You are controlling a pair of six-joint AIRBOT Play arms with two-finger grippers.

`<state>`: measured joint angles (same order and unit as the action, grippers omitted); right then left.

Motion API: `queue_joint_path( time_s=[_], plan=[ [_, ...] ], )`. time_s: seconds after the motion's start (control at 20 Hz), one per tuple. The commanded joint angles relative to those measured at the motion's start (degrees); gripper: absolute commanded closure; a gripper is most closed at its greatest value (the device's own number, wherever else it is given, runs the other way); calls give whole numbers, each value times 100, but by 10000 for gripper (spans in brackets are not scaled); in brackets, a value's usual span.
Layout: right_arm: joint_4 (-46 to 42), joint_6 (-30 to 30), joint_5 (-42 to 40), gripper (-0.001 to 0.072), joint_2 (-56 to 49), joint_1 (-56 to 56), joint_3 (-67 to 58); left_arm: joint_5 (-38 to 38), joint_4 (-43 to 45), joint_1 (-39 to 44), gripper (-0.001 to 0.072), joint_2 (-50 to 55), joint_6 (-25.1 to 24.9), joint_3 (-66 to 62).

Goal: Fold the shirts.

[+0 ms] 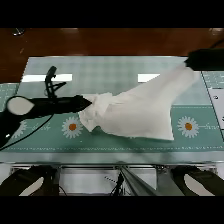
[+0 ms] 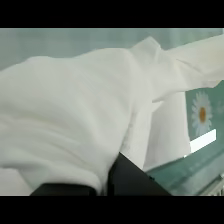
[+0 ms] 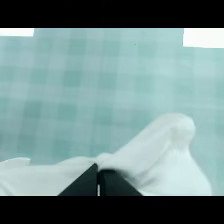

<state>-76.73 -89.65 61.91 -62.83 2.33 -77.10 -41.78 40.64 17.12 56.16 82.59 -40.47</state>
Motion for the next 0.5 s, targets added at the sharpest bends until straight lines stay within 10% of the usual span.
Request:
queue_joint_path(
  time_s=[0.0,0.05,0.1,0.15,0.25,0.45],
  plan=[
    [1023,-83,-997,691,-1370,-50,72,1110,-42,199,678,1335,-46,-343],
    [1405,-125,-1003,691,-1668,-170,70,973,-46,142,645,1617,-39,-599],
    [1904,-120,-817,688,-1952,-369,39,723,-44,72,435,1829,-44,-863],
    [2371,-92,-599,647,-2164,-601,26,315,-35,-7,6,2004,-76,-1187],
    [3136,352,-7,80,-2356,-1161,26,-903,208,-352,2,2214,-448,-1878],
    [2815,1174,1593,93,-1954,-2586,33,-2903,1458,-1757,4,2114,-459,-2909]
  ],
)
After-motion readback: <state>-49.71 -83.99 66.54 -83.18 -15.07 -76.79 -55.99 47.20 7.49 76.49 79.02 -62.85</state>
